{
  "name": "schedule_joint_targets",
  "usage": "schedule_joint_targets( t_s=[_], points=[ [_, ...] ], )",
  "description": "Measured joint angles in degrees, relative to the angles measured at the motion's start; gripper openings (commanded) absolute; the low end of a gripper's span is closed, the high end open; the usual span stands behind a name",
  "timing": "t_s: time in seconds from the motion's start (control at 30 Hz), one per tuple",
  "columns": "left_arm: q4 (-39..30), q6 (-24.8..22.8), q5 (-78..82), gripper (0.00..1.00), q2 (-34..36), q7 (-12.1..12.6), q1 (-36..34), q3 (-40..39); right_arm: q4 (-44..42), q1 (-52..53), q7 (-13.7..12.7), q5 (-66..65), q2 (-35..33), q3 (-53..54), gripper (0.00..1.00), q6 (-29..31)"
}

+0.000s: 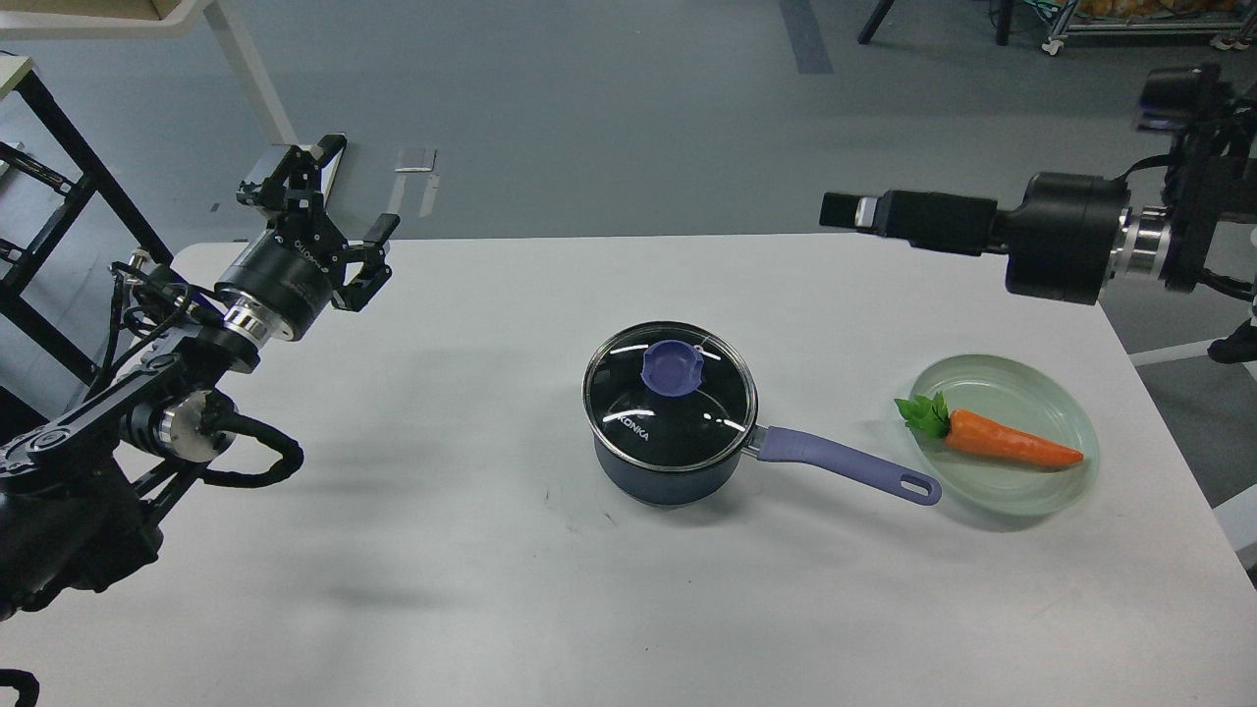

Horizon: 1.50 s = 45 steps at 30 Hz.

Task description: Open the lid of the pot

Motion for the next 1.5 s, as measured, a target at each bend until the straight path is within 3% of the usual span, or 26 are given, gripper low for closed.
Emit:
schedule_joint_targets(
  t_s=[0.2,0.37,0.53,0.8,1.07,1.5],
  points=[
    [-1.53,0.13,0.04,0.99,0.59,-0.01,0.0,0.03,2.68,5.66,0.01,-22.28,-0.09,-13.49,1.0,-6.4],
    [-2.79,0.68,0.04,0.99,1.29,-0.02,0.45,0.07,2.67,5.94,0.01,-31.02,0.82,-18.02,1.0,-8.44],
    [-3.22,0.91,0.04,0.99,1.38,-0.02,0.47,0.07,1.54,5.92,0.02,-31.97,3.45,-19.89,0.99,-8.54],
    [-3.47,0.92,0.04,0.99,1.33,-0.02,0.47,0.06,-7.83,3.79,-0.02,-28.09,10.3,-22.28,0.97,-9.49],
    [-3.5,0.89,0.04,0.99,1.35,-0.02,0.49,0.01,-8.6,3.29,-0.02,-21.25,12.04,-22.79,0.92,-9.59],
    [-4.45,0.91,0.03,0.99,1.13,-0.02,0.53,0.0,-8.64,1.59,0.0,-21.2,11.38,-23.92,0.65,-9.7]
  ],
)
